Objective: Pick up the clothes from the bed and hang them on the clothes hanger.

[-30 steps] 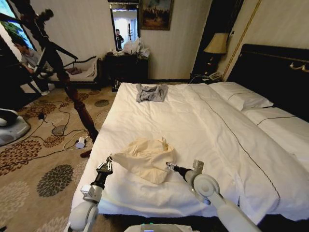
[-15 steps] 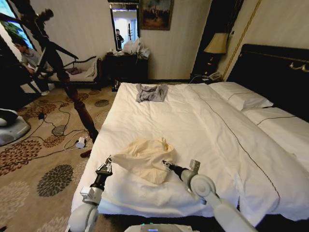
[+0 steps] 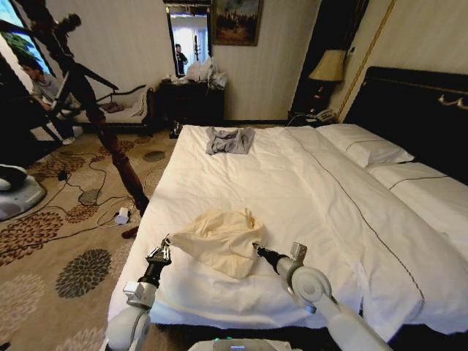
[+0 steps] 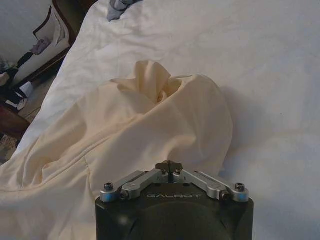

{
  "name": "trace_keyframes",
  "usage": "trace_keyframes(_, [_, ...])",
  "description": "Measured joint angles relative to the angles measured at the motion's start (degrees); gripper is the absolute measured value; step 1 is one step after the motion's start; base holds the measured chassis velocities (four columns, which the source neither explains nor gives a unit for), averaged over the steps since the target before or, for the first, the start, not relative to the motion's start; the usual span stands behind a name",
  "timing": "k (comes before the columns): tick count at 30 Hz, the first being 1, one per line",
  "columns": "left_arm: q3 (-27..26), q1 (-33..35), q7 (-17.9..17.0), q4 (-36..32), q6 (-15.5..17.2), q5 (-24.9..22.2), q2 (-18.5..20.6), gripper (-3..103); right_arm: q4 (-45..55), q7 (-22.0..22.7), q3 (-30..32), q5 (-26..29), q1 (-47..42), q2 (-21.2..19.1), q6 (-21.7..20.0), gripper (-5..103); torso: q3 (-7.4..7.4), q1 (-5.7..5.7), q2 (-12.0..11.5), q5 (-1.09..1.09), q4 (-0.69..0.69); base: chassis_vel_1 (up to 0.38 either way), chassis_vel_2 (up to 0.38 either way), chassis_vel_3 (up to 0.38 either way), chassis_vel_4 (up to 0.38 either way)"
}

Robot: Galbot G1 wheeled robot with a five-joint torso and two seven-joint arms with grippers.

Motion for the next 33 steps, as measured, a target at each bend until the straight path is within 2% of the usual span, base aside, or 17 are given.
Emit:
trace_keyframes(8, [0.17, -0.68, -0.13, 0.68, 0.0, -0.18, 0.18, 1, 1.59, -0.58, 0.94, 0.23, -0.82, 0.02, 0.55, 0, 0.0, 0.0, 0.0, 0.01, 0.0, 0.0, 0.0, 0.0, 0.0])
trace_keyframes(10, [0.16, -0.78, -0.16, 0.8, -0.01, -0.2, 0.18, 1, 3.07, -2.39, 1.76, 0.73, -0.93, -0.19, 1.59, 0, 0.0, 0.0, 0.0, 0.01, 0.0, 0.0, 0.0, 0.0, 0.0])
trace_keyframes(11, [0.18, -0.81, -0.19, 0.96, -0.02, -0.2, 0.18, 1, 5.26, -5.65, 2.84, 1.55, -0.66, -0.77, 3.16, 0, 0.0, 0.0, 0.0, 0.0, -0.01, 0.0, 0.0, 0.0, 0.0])
trace_keyframes(13, [0.22, -0.81, -0.21, 1.02, -0.04, -0.2, 0.16, 1, 6.07, -6.56, 2.99, 2.27, -0.32, -1.08, 3.52, 0, 0.0, 0.0, 0.0, 0.0, -0.01, 0.0, 0.0, 0.0, 0.0])
trace_keyframes(17, [1.55, -0.78, -0.22, 1.93, -0.35, 0.91, -0.3, 1, 9.91, -8.82, -1.2, 10.21, 8.43, -5.06, 5.23, 0, 0.0, 0.0, 0.0, 0.0, 0.01, 0.0, 0.0, 0.0, 0.0])
trace_keyframes(18, [1.55, -0.78, -0.22, 1.93, -0.35, 0.91, -0.3, 1, 9.91, -8.82, -1.2, 10.21, 8.43, -5.06, 5.23, 0, 0.0, 0.0, 0.0, 0.0, 0.01, 0.0, 0.0, 0.0, 0.0])
trace_keyframes(21, [2.42, -0.57, -0.03, 2.98, -1.1, 2.66, -1.77, 1, 7.01, -10.03, -7.55, 12.16, 19.51, -6.36, 5.76, 0, 0.0, 0.0, 0.0, 0.02, 0.03, 0.0, 0.0, 0.0, 0.0])
trace_keyframes(23, [2.48, -0.49, -0.02, 3.15, -1.31, 2.99, -2.52, 1, 5.53, -8.79, -8.59, 12.08, 22.09, -6.51, 4.62, 0, 0.0, 0.01, 0.0, 0.0, 0.06, 0.0, 0.0, 0.0, 0.0])
trace_keyframes(25, [2.51, -0.26, 0.0, 3.18, -1.55, 3.15, -3.77, 1, 3.9, -2.61, -8.69, 13.88, 24.28, -6.51, 0.38, 0, 0.01, 0.02, -0.01, -0.01, 0.05, 0.0, 0.0, 0.0, 0.0])
trace_keyframes(26, [2.51, -0.12, 0.03, 3.02, -1.63, 3.14, -4.29, 1, 3.61, 2.65, -7.84, 16.1, 23.75, -6.43, -2.17, 3, 0.0, 0.02, -0.01, 0.0, 0.02, 0.0, 0.0, 0.0, 0.0])
trace_keyframes(27, [2.51, -0.05, 0.05, 2.93, -1.76, 3.13, -4.45, 1, 3.6, 6.04, -7.19, 17.13, 22.25, -6.3, -3.18, 3, 0.0, 0.02, -0.01, -0.01, -0.01, 0.0, 0.0, 0.0, 0.0])
trace_keyframes(28, [2.51, -0.05, 0.05, 2.93, -1.76, 3.13, -4.45, 1, 3.6, 6.04, -7.19, 17.13, 22.25, -6.3, -3.18, 3, 0.0, 0.02, -0.01, -0.01, -0.01, 0.0, 0.0, 0.0, 0.0])
trace_keyframes(30, [2.45, -0.04, 0.08, 2.91, -1.85, 3.03, -4.41, 1, 4.18, 10.52, -5.43, 17.88, 17.33, -5.76, -4.02, 14, 0.0, 0.01, -0.01, 0.04, -0.03, 0.0, 0.0, 0.0, 0.0])
trace_keyframes(33, [2.47, -0.19, 0.12, 3.02, -1.86, 2.94, -4.1, 1, 5.68, 13.47, -3.29, 18.33, 12.53, -5.06, -4.11, 24, -0.01, 0.01, -0.01, 0.0, -0.02, 0.0, 0.0, 0.0, 0.0])
